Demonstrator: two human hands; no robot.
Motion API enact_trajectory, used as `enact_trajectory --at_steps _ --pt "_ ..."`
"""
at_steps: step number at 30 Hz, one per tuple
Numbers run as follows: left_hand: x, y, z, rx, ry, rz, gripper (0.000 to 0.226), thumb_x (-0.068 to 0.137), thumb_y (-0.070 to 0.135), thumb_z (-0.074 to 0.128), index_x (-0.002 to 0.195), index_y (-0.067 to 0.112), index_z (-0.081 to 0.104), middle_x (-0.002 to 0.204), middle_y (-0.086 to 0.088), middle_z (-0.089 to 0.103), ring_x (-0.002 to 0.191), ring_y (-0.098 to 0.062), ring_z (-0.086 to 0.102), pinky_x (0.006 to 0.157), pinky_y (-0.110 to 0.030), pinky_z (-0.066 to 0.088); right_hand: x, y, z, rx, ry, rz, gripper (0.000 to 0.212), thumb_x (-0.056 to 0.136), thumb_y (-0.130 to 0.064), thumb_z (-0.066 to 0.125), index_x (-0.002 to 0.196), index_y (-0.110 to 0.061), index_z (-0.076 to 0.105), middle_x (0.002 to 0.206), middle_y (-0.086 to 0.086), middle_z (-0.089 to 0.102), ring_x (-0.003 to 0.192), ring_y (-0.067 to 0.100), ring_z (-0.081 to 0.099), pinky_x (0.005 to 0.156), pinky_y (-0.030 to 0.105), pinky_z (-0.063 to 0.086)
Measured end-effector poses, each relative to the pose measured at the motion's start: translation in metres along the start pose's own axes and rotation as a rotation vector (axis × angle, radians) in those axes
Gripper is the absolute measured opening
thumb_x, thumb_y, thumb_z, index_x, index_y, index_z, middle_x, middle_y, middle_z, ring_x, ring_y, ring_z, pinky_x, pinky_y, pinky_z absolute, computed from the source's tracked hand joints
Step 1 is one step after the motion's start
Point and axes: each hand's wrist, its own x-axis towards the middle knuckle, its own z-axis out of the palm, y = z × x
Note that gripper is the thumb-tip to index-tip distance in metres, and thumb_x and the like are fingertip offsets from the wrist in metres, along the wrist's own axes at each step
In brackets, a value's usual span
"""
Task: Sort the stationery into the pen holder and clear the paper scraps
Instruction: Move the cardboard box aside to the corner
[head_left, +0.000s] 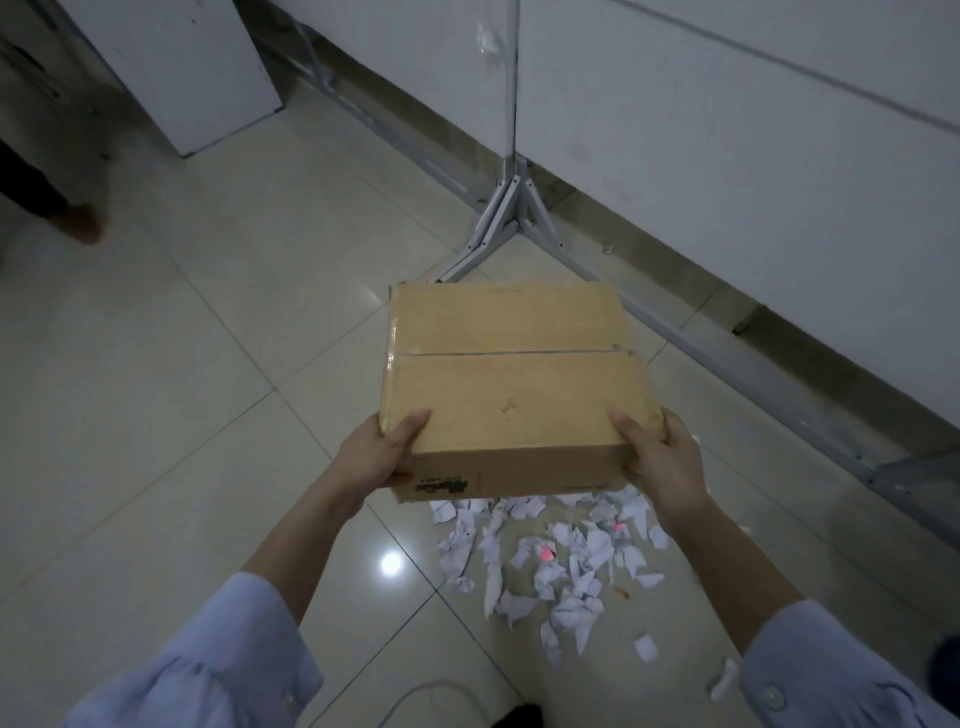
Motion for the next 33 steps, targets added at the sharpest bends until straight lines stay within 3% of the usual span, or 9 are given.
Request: enact_trajectory --at_steps 6,14,18,22,26,33 --pt "-0.021 0.016 -0.012 -0.001 -0.012 -0.050 0.055 0.078 0.059 0.061 0.118 0.021 0.054 0.108 -0.002 0.064 0.094 -0.020 0.064 0.075 -0.040 0.060 -0.019 -0.021 -0.003 -0.042 0.004 0.018 0.040 0.078 -0.041 0.074 0.111 -0.032 0.052 0.105 -0.005 0.061 0.103 0.023 0.060 0.091 0.050 0.052" --pt "-0.030 0.022 -0.008 -0.020 -0.021 -0.092 0.059 0.080 0.057 0.061 0.122 0.017 0.053 0.111 -0.005 0.063 0.094 -0.021 0.064 0.076 -0.040 0.059 -0.025 -0.034 -0.009 -0.085 0.007 0.022 0.059 0.080 -0.042 0.072 0.131 -0.022 0.051 0.115 -0.001 0.058 0.107 0.024 0.058 0.093 0.049 0.051" --pt "-0.032 0.027 -0.001 -0.031 -0.024 -0.100 0.059 0.080 0.057 0.060 0.122 0.017 0.052 0.108 -0.003 0.063 0.094 -0.020 0.064 0.077 -0.040 0.059 -0.021 -0.040 -0.015 -0.082 0.005 0.034 0.053 0.080 -0.040 0.072 0.127 -0.023 0.054 0.116 0.001 0.061 0.107 0.024 0.059 0.093 0.050 0.051" --pt "-0.034 0.034 0.004 -0.051 -0.025 -0.098 0.061 0.080 0.057 0.060 0.124 0.016 0.051 0.108 -0.001 0.062 0.094 -0.018 0.063 0.076 -0.038 0.059 -0.014 -0.048 -0.019 -0.057 -0.017 0.038 0.038 0.079 -0.037 0.075 0.111 -0.028 0.057 0.105 -0.005 0.064 0.102 0.022 0.061 0.092 0.049 0.052" --pt "-0.032 0.047 0.007 -0.046 -0.011 -0.108 0.062 0.079 0.058 0.061 0.125 0.017 0.050 0.111 -0.003 0.061 0.097 -0.020 0.062 0.077 -0.039 0.059 -0.005 -0.061 -0.021 -0.089 -0.048 0.047 0.050 0.079 -0.037 0.074 0.121 -0.015 0.058 0.114 0.005 0.065 0.103 0.026 0.062 0.090 0.050 0.053" --pt "-0.026 0.080 0.008 -0.014 0.012 -0.099 0.055 0.080 0.058 0.060 0.117 0.019 0.050 0.108 -0.005 0.061 0.094 -0.021 0.063 0.073 -0.038 0.060 0.015 -0.103 -0.026 -0.144 -0.095 0.014 0.045 0.078 -0.035 0.076 0.112 -0.016 0.053 0.095 -0.004 0.060 0.085 0.013 0.061 0.066 0.031 0.053"
